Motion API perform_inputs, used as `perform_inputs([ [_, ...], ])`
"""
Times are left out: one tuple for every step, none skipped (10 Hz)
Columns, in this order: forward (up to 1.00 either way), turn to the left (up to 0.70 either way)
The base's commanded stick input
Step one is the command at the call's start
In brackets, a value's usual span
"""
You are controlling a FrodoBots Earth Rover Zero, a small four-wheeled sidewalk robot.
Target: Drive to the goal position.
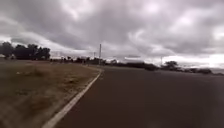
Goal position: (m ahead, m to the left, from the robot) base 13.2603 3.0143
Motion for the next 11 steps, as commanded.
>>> perform_inputs([
  [0.85,0.00],
  [0.85,0.00],
  [0.85,0.00],
  [0.85,0.00],
  [0.85,0.00],
  [0.85,0.00],
  [0.85,0.00],
  [0.85,0.00],
  [0.85,0.00],
  [0.85,0.00],
  [0.85,0.00],
])
